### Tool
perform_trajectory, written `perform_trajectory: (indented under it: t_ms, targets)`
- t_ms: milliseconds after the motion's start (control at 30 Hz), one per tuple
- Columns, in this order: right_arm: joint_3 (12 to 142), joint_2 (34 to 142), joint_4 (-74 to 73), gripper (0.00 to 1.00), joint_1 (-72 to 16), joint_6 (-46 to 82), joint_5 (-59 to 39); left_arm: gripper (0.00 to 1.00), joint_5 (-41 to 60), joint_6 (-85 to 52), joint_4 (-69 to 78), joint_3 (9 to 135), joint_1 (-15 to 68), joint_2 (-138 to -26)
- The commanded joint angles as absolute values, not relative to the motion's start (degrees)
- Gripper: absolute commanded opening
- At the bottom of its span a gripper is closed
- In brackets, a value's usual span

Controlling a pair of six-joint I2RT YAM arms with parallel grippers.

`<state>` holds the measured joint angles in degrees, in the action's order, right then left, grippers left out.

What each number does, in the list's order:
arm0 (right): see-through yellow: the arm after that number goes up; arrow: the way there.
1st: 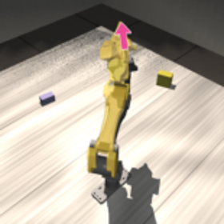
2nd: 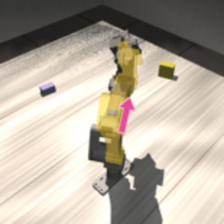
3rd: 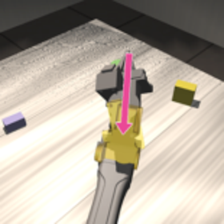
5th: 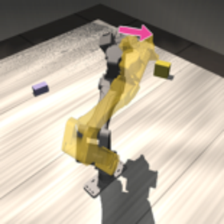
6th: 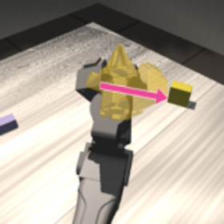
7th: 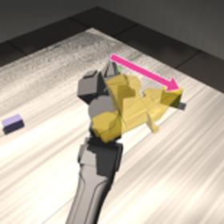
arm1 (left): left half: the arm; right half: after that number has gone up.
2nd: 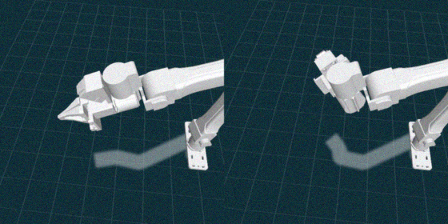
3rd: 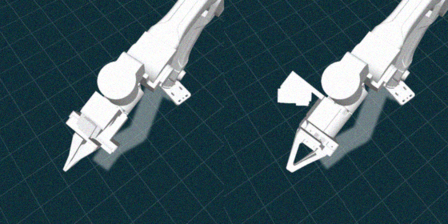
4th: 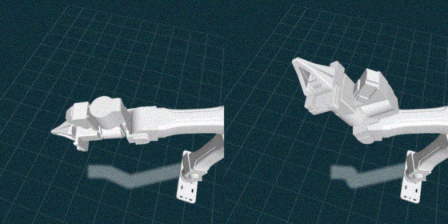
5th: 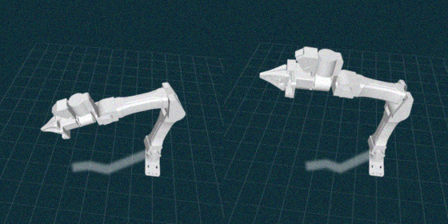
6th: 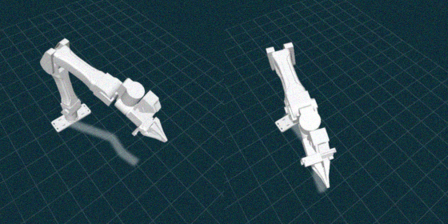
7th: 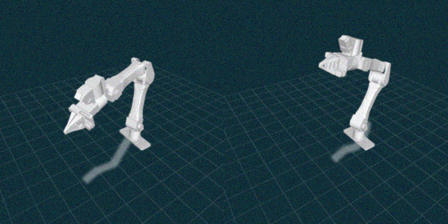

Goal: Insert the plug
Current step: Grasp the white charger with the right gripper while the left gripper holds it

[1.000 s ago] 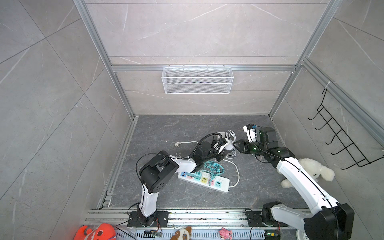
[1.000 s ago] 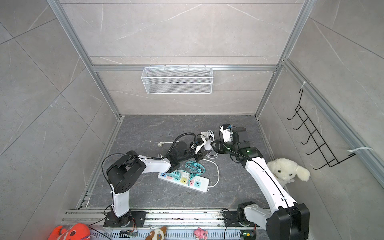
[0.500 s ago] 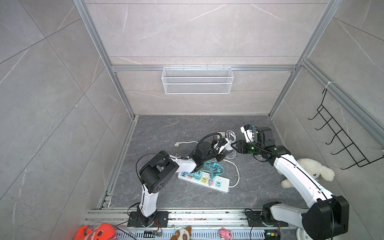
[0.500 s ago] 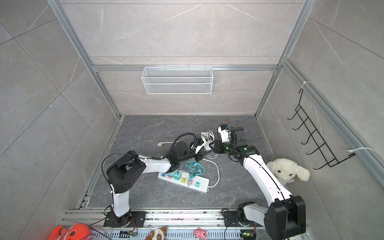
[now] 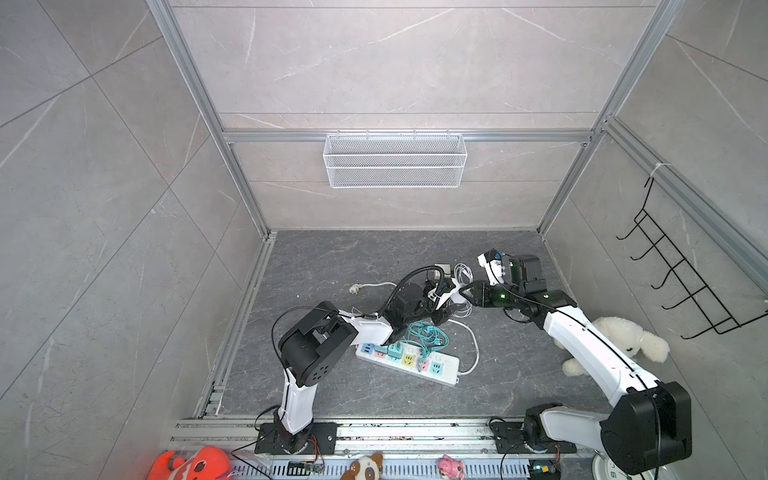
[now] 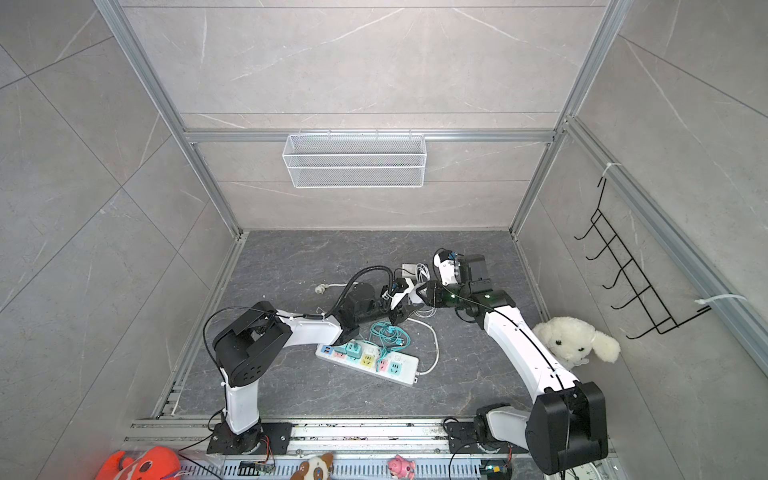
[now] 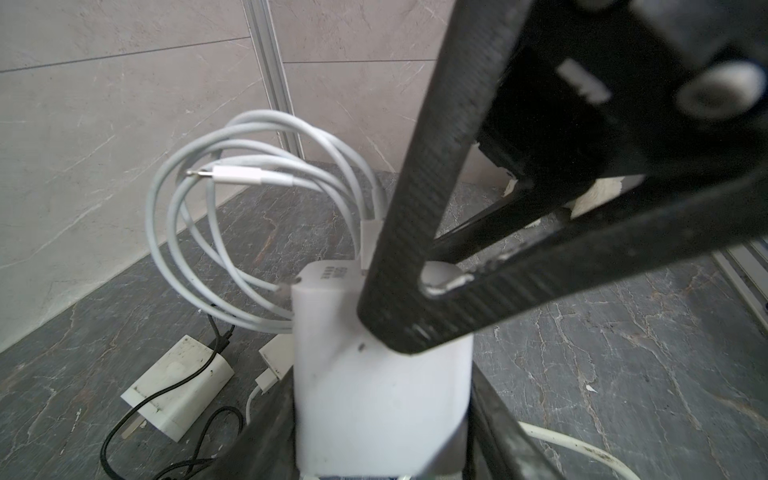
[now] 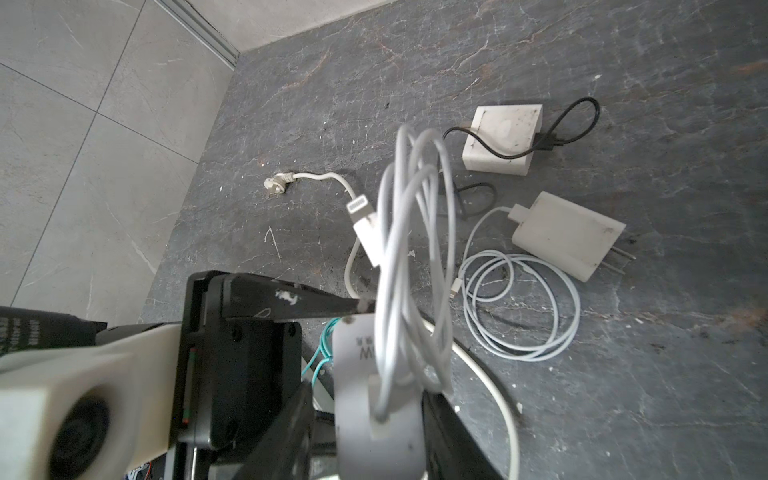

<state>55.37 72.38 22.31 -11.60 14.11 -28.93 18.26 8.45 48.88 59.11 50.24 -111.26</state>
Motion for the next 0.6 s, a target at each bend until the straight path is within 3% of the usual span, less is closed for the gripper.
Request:
perform_trajectory:
  t_ms: [0,400,567]
  targets:
    - [54.8,72.3,21.7,0.44,-11.6,13.3,-30.1,0.37,20.2,8.7,51.8,61.2,50.6,-109.8]
    - [53.8,72.2,22.0,0.44,-11.6,12.7,-30.5,0.37,20.8,8.3,49.2,63.5,51.1,-109.8]
    - [53.7,71.1,21.4,0.32,-11.7,13.0,-29.9,0.39,20.7,8.3,48.4,63.5,51.3,-110.0]
